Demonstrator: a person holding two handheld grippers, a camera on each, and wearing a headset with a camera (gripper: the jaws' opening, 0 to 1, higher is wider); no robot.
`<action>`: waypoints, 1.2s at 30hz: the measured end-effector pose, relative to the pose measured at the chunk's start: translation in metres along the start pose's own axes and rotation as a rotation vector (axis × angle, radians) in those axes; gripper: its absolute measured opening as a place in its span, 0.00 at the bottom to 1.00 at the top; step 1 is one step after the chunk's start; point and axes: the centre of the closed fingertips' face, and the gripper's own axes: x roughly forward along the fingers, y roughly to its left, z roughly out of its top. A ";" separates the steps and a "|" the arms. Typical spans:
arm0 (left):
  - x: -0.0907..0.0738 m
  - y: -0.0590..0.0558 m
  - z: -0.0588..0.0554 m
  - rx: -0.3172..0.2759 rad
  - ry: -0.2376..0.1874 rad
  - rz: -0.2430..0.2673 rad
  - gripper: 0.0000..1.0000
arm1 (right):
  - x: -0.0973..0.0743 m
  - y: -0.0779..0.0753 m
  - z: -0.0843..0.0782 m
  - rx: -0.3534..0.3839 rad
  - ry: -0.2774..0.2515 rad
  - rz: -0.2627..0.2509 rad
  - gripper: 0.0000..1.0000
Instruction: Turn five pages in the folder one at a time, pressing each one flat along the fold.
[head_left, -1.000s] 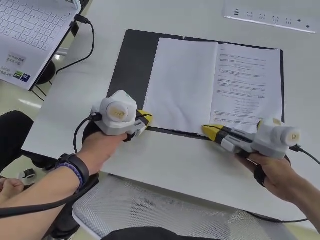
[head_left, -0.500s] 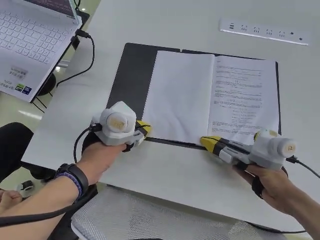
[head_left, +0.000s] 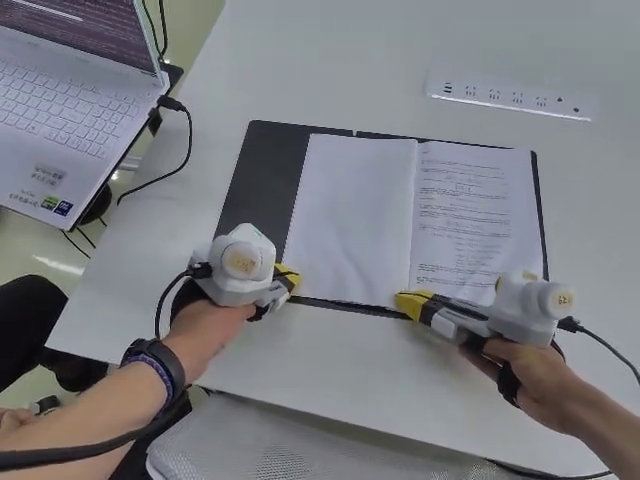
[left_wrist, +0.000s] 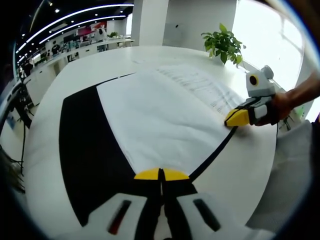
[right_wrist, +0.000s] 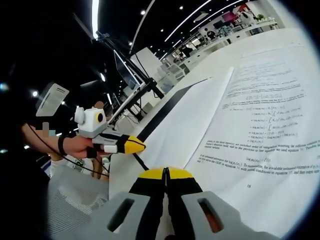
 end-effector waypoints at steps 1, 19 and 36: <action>0.000 0.000 0.000 -0.006 0.000 0.002 0.00 | 0.000 -0.001 0.000 0.022 0.001 -0.009 0.00; -0.023 -0.011 0.012 -0.088 -0.047 -0.025 0.17 | -0.027 0.005 0.011 0.026 -0.008 -0.090 0.28; -0.054 -0.023 0.040 0.027 -0.122 -0.041 0.31 | -0.082 0.001 0.048 -0.132 -0.081 -0.208 0.40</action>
